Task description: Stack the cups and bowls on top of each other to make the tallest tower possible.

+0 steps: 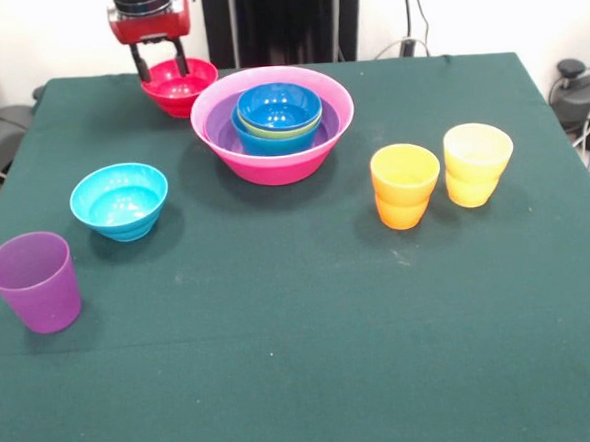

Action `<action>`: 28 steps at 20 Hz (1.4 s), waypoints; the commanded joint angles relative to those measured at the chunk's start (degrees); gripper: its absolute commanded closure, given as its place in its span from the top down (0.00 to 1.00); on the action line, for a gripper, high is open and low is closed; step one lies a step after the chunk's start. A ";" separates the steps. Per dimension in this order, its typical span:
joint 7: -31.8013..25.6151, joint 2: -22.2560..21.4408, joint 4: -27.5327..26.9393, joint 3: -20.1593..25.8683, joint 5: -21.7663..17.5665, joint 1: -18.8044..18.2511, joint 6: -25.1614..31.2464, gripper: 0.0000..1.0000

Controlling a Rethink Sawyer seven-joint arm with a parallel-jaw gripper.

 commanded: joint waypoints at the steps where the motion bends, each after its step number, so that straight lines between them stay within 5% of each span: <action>1: -1.15 -3.16 1.29 4.02 0.91 1.08 1.79 1.00; 8: 0.06 -2.95 1.61 3.27 0.11 1.69 0.52 1.00; 28: 2.28 7.77 -6.91 -2.48 -6.14 3.74 -5.43 1.00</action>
